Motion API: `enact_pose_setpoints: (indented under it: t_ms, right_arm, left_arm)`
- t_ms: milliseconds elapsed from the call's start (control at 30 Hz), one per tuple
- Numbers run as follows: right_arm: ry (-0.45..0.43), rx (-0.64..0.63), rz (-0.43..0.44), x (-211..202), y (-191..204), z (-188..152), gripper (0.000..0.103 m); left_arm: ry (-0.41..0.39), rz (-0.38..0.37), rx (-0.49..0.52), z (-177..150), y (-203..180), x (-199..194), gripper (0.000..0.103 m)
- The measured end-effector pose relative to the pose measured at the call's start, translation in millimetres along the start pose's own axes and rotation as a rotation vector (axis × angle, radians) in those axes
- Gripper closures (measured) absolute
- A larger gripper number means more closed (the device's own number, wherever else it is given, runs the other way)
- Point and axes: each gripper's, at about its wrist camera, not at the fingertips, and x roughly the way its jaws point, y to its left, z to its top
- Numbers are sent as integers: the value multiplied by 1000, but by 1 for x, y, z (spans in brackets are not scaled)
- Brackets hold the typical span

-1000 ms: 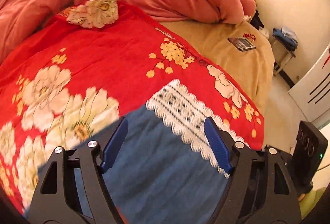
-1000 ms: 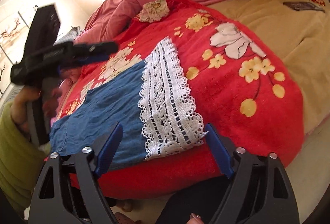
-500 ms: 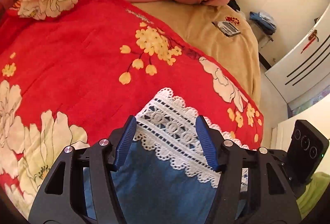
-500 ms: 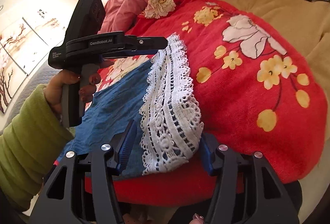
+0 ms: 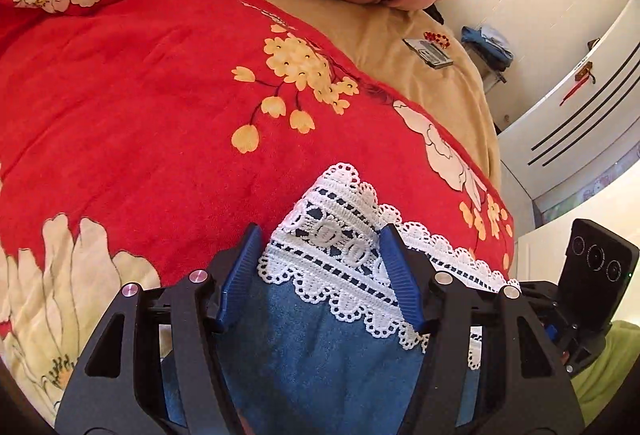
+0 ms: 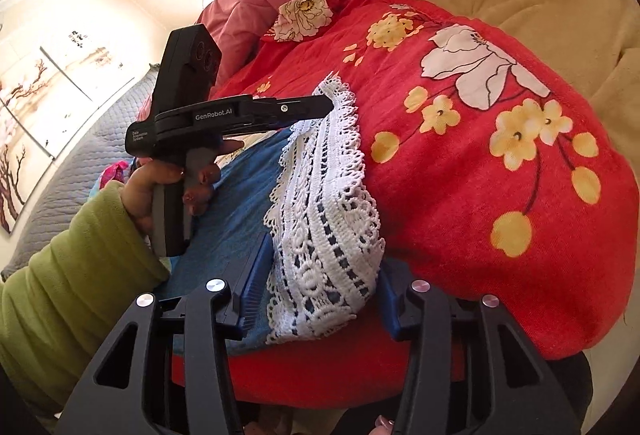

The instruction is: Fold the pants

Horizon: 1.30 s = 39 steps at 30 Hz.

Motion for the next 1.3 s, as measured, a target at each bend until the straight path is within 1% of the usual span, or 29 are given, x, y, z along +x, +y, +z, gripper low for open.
enact_pose_setpoints:
  t_ms: [100, 133, 167, 200, 233, 300, 367, 467, 600, 733, 833, 967, 1067, 1167, 1300]
  right_arm:
    - [1, 8, 22, 3, -1, 2, 58]
    - [0, 8, 25, 3, 0, 3, 61]
    - [-1, 9, 23, 3, 0, 3, 63]
    - [-2, 9, 23, 4, 1, 3, 66]
    - [-4, 9, 22, 4, 1, 3, 69]
    - [-5, 8, 33, 3, 2, 3, 74]
    - [-7, -5, 35, 3, 5, 3, 76]
    - [-14, -27, 40, 4, 10, 3, 78]
    - [-49, -70, 41, 2, 22, 4, 78]
    - [-66, -119, 33, -2, 41, 4, 78]
    - [-79, -158, 50, -7, 64, 6, 78]
    - [-90, -233, 68, -8, 100, 9, 78]
    - [-75, -306, 93, 0, 134, 7, 78]
    - [-32, -376, 106, 19, 166, 0, 78]
    - [27, -426, 104, 44, 190, -13, 78]
  left_arm:
    - [12, 0, 11, 0, -5, 2, 53]
    - [14, -1, 12, 0, -5, 1, 58]
    - [14, 4, 13, 1, -6, 0, 62]
    - [15, 13, 13, 1, -7, 0, 63]
    - [15, 22, 15, 1, -8, -1, 68]
    - [11, 33, 33, 0, -13, -3, 73]
    - [10, 42, 43, -2, -15, -5, 79]
    - [11, 49, 42, -3, -15, -7, 84]
    - [-7, 69, 22, -8, -17, -15, 87]
    - [-53, 42, 23, -11, -23, -37, 87]
    - [-112, 11, 20, -15, -23, -67, 87]
    - [-182, 6, -3, -26, -17, -112, 87]
    - [-222, 14, -23, -42, -8, -141, 87]
    - [-235, 29, -51, -59, 5, -159, 87]
    - [-244, 37, -106, -83, 25, -171, 86]
